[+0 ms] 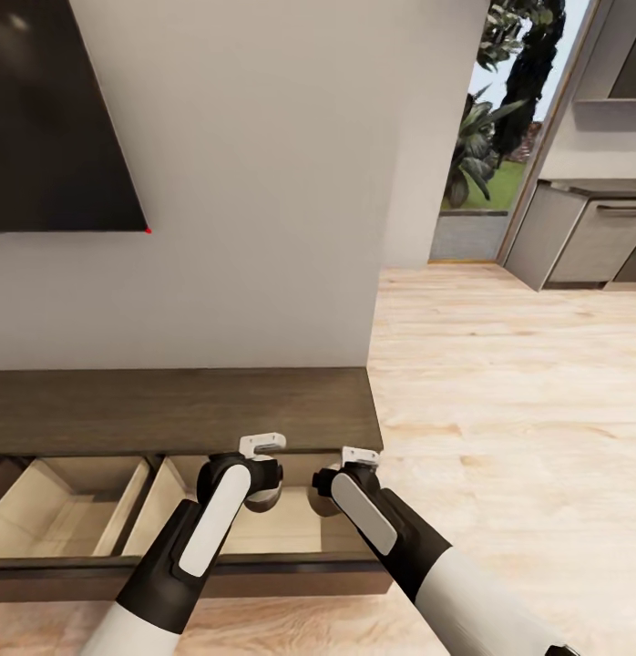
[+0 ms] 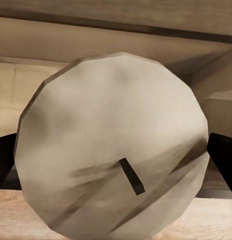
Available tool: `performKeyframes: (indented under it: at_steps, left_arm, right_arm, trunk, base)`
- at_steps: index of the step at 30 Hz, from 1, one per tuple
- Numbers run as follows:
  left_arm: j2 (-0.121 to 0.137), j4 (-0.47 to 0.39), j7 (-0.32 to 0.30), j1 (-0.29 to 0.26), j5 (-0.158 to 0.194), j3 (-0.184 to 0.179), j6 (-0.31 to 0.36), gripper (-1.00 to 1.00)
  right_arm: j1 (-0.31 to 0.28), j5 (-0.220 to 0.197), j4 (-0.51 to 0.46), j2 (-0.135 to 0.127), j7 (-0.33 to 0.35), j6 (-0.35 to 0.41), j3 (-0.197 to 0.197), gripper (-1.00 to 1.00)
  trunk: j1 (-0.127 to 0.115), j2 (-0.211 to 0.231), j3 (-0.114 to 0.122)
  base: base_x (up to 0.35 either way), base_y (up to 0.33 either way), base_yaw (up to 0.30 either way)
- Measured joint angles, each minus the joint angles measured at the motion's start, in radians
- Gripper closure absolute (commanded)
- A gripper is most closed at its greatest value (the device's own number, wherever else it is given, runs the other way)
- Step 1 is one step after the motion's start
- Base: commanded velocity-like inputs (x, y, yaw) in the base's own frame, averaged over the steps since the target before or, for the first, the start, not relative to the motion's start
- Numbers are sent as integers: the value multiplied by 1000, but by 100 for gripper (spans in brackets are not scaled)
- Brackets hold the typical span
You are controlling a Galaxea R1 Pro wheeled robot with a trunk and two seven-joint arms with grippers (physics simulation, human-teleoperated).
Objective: Place each of the two pumpkins and all three candles from the living room inside a cabinet in the living room (use any cabinet), then make sure every cabinet is closed, and position the cauldron so it is next to a table in the living room.
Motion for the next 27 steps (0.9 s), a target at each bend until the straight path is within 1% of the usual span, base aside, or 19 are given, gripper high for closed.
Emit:
performKeyframes:
  at_steps: [7, 11, 14, 19, 27]
  left_arm:
    - [-2, 0, 0, 0, 0, -1, -2, 100]
    - [-3, 7, 0, 0, -2, -4, -3, 100]
    - [-3, 12, 1, 0, -9, -9, -20, 100]
    - [-4, 34, 1, 0, -11, -17, -47, 100]
    - [-4, 41, 1, 0, -14, -23, -51, 100]
  right_arm:
    - [0, 1, 0, 0, 6, -2, 0, 100]
    - [0, 1, 0, 0, 6, -23, 2, 100]
    - [0, 0, 0, 0, 6, -28, 2, 100]
    - [0, 0, -1, 0, 6, -30, 14, 100]
    - [0, 1, -1, 1, -5, -38, 16, 100]
  trunk:
    - [27, -49, -22]
    - [42, -77, -34]
    - [54, -98, -44]
    - [73, -133, -60]
    - [104, -189, -85]
  base:
    - [0, 0, 0]
    - [0, 0, 0]
    - [0, 0, 0]
    - [0, 0, 0]
    - [0, 0, 0]
